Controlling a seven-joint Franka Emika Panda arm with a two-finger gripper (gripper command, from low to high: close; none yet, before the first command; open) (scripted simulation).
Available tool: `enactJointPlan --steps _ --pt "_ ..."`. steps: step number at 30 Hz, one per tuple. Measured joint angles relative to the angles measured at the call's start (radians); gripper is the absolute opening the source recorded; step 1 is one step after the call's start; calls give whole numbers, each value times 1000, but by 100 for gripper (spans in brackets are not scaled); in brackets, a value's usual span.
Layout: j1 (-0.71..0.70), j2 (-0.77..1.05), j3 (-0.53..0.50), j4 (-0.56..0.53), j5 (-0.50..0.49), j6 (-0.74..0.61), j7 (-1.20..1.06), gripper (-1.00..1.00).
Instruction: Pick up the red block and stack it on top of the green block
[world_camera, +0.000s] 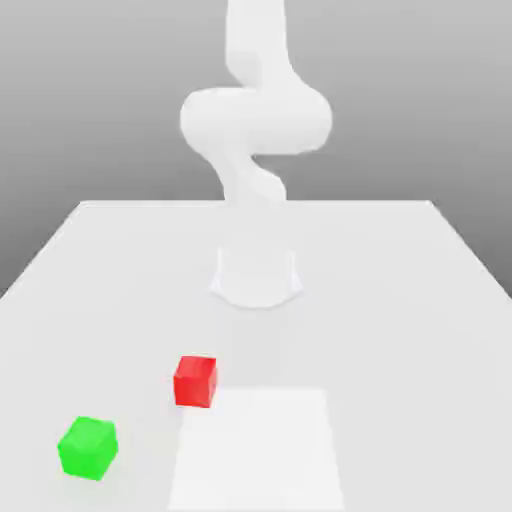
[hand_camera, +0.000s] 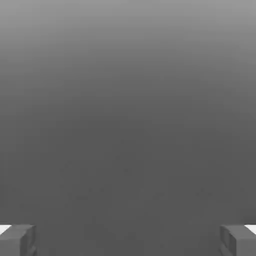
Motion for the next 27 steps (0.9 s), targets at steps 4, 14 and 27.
enactJointPlan --steps 4,14,27 --pt "-33 115 -6 -127 -34 93 -1 0" --pt "-108 412 -88 -466 -69 336 -41 0" --pt "-205 914 -30 -548 87 739 -188 -100"
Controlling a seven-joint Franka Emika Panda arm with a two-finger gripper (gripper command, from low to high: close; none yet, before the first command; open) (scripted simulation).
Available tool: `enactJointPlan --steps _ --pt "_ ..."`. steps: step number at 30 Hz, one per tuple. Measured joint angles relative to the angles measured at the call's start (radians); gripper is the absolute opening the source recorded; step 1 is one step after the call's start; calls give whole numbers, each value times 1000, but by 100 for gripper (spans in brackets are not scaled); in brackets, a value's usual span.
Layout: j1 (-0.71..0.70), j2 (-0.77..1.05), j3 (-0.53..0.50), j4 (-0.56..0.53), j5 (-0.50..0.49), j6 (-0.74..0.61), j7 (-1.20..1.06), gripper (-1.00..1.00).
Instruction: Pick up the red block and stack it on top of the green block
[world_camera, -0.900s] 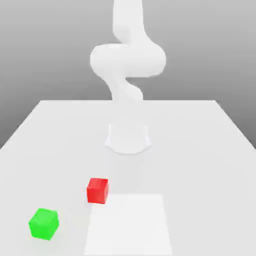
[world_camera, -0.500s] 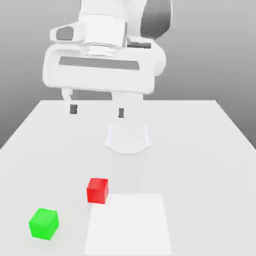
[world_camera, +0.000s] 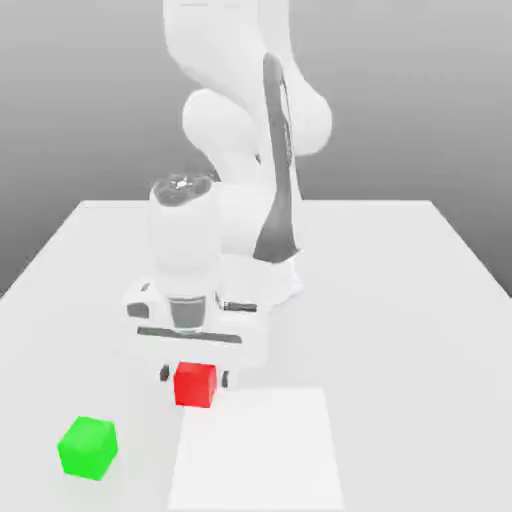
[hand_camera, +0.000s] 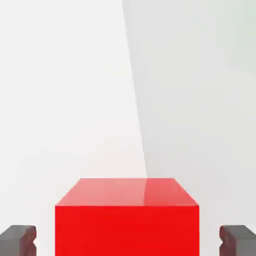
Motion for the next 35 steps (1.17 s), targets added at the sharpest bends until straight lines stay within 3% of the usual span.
enactJointPlan --steps 5,14,20,26,31,32,35 --pt "-2 -4 1 0 -7 -4 6 -100" --pt "3 -275 -30 -30 -82 -245 66 -100" --pt "-35 -205 -62 160 -11 -363 166 -100" --pt "-104 -95 -101 378 -32 -473 346 -100" --pt "-118 71 -87 419 3 -351 347 -100" --pt "-121 92 -83 421 9 -331 343 100" --pt "-121 92 -83 421 9 -331 343 100"
